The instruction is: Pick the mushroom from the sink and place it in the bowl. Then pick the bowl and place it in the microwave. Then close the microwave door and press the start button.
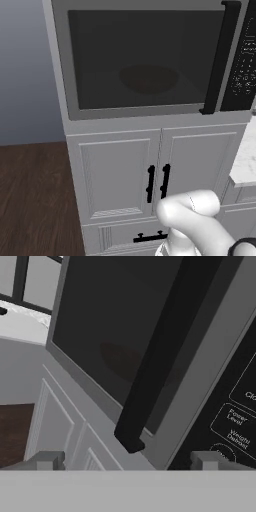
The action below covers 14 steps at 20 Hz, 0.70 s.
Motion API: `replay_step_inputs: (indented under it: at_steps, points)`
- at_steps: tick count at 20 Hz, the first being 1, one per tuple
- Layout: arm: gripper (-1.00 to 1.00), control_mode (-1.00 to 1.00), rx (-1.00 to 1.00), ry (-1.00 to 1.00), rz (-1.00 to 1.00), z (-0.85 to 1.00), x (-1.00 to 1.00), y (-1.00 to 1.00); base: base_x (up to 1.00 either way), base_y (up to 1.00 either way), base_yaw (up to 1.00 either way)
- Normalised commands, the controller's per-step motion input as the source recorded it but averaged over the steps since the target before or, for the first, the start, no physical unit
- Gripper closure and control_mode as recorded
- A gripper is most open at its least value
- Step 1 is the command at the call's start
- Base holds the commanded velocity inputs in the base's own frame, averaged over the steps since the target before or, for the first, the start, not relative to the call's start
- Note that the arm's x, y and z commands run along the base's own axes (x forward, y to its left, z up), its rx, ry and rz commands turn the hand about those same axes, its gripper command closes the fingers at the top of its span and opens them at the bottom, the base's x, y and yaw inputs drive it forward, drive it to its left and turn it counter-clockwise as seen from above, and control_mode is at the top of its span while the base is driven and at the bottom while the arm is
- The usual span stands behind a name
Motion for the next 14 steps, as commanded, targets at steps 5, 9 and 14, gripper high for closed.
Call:
replay_step_inputs:
  at_steps: [5, 9, 14]
  points:
    - [-1.00, -1.00, -0.01, -0.02, 0.00, -0.06, 0.20, -0.03, 0.00, 0.00, 0.00]
    - [-1.00, -1.00, -0.01, -0.03, 0.00, -0.14, 0.08, -0.05, 0.00, 0.00, 0.00]
    - [-1.00, -1.00, 0.00, -0.02, -0.01, -0.13, 0.08, -0.09, 0.00, 0.00, 0.00]
